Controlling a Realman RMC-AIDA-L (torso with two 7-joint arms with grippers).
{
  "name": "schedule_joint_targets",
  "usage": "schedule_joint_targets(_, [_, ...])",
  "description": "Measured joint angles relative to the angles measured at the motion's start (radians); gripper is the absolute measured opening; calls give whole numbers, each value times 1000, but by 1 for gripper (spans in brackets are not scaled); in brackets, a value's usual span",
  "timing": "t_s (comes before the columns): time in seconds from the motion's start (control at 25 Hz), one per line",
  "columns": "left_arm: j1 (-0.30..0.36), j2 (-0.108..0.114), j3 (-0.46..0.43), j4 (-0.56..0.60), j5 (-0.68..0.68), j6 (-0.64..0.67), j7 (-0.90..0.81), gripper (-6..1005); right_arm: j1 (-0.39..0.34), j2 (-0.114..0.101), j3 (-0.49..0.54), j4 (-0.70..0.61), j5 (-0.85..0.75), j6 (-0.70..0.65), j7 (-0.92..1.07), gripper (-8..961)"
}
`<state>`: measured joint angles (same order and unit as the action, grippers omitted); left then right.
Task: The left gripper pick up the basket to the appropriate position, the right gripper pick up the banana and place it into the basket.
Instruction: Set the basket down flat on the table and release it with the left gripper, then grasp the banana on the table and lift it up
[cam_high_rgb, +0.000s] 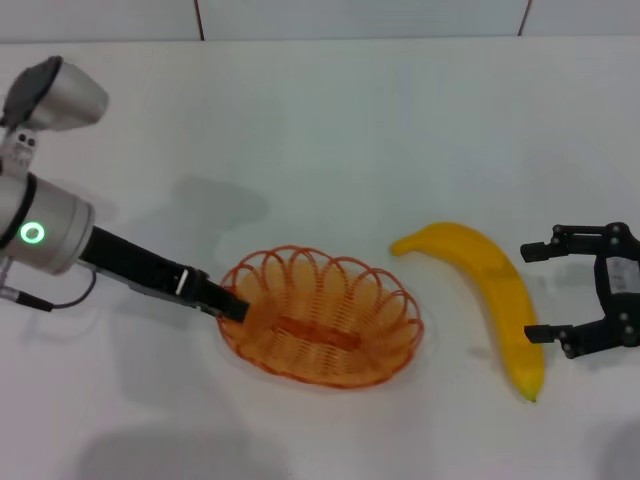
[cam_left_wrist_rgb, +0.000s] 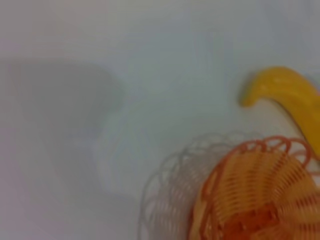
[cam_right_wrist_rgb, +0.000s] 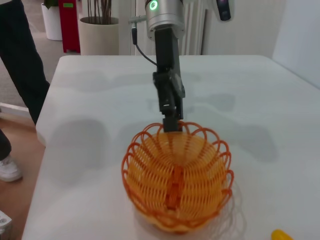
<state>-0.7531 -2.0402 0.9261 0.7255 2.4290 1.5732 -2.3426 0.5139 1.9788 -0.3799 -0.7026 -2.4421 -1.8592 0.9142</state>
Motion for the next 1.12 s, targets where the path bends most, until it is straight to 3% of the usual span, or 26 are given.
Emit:
schedule_joint_targets(0.24, [1,0,107,3,-36,28,10,404,0,-1,0,0,0,-2,2,893])
schedule_joint_targets(0.36, [20,4,113,36,-34,28,15,413,-5,-4,3,0,0,-7,4,893])
schedule_joint_targets(0.48, [77,7,102,146,-39,38,25,422,-10,-6,5,0,0,-10,5,893])
schedule_joint_targets(0.68, [212,6,89,429,-117,100,72,436,-10,-8,6,0,0,-11,7,893])
schedule_joint_targets(0.84, [268,7,64,535,-194,160,147,448,-11,-10,7,0,2,-11,7,893])
schedule_joint_targets(1.12, [330,7,-77,563,-250,273,463,779,-11,-13,9,0,12,-11,8,893])
